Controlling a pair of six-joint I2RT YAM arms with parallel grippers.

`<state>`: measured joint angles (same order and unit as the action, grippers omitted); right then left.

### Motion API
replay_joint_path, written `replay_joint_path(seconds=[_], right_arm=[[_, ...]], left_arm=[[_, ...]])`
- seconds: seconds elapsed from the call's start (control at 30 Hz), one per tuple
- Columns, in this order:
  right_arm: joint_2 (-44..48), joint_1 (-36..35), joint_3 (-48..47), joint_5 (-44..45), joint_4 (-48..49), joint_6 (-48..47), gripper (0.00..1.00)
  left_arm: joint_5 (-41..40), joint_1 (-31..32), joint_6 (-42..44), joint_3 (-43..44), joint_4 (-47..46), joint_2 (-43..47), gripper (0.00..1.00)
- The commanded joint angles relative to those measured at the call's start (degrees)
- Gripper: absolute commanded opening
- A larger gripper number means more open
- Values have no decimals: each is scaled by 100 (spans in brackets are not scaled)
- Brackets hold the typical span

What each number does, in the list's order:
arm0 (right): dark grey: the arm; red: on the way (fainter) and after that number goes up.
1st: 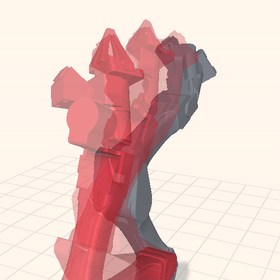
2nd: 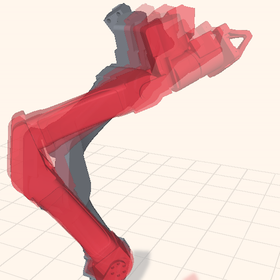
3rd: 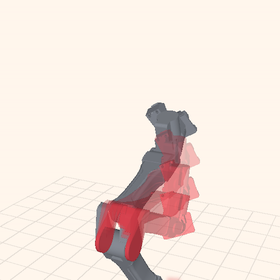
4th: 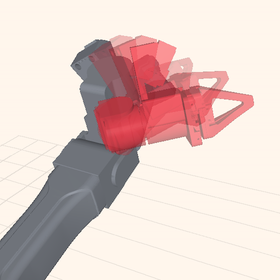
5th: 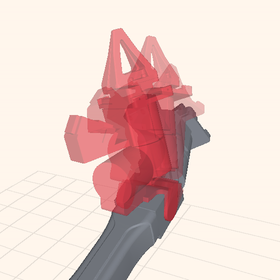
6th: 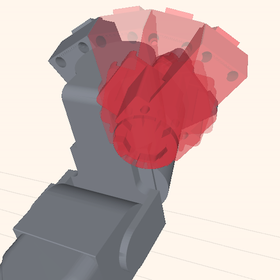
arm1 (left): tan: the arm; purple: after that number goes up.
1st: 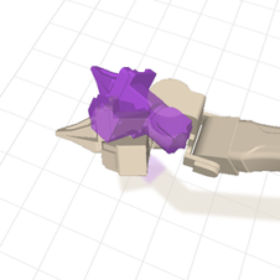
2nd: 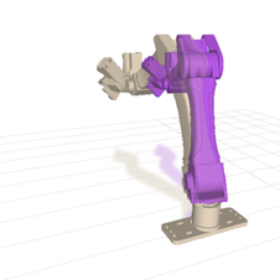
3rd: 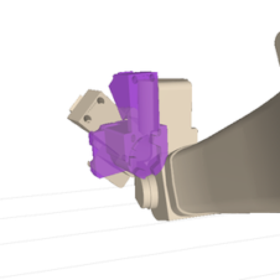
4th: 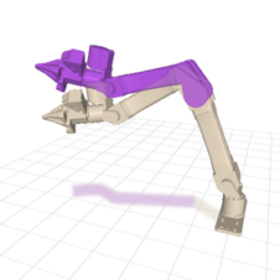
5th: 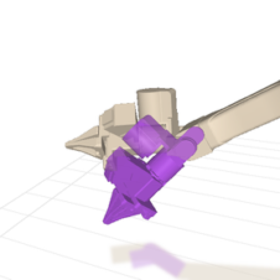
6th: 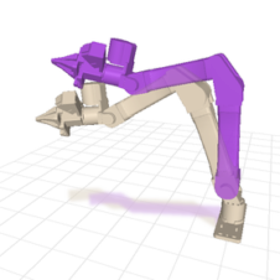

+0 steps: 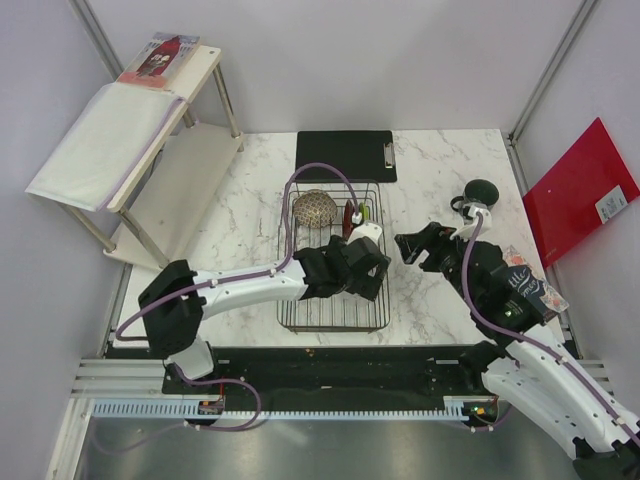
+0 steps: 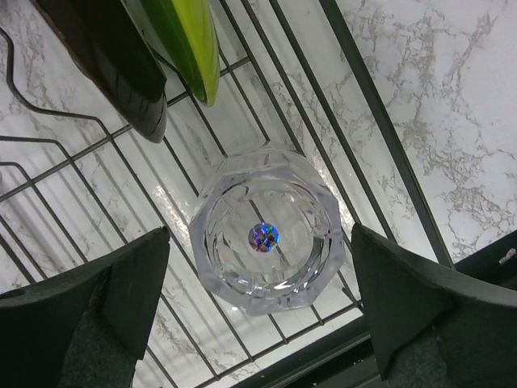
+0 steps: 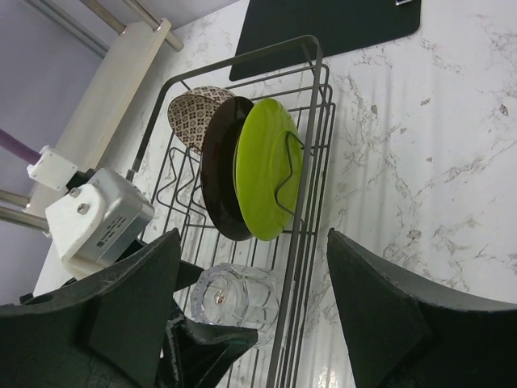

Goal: Unload the mixed dishes from the dish rack
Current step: Pick up the cup from the dish rack.

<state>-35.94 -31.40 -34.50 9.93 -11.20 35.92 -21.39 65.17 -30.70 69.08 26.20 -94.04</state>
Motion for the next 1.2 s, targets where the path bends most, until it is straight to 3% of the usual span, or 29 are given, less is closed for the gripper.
replay_joint_path(seconds=[0.0, 0.13, 0.23, 0.53, 0.7, 0.8, 0.83, 1.0, 1.17], right_arm=[[87, -24, 145, -44, 65, -50, 80], [96, -24, 198, -27, 65, -33, 80], [79, -24, 233, -35, 48, -33, 80], [184, -24, 295, 17, 48, 11, 79], [351, -24, 233, 70, -84, -24, 79], [448, -16, 225, 123, -93, -6, 79], [457, -16, 233, 140, -84, 20, 79], [501, -24, 426, 19, 135, 213, 79], [562, -24, 716, -711, 758, 442, 76]], left_arm=[[-182, -13, 82, 343, -193, -281, 99], [-94, -30, -94, 230, -316, -422, 95], [-6, -48, -138, 45, -483, -343, 83], [-85, -48, -68, -518, -633, 253, 35], [213, -30, -85, -1061, -738, 1368, 29], [608, -39, 90, -1684, -1403, 2528, 28], [853, -57, 169, -1861, -1668, 2827, 2], [1758, -407, 56, -2766, -2767, 4645, 2], [3419, -1198, -498, -3084, -3550, 5053, 2]])
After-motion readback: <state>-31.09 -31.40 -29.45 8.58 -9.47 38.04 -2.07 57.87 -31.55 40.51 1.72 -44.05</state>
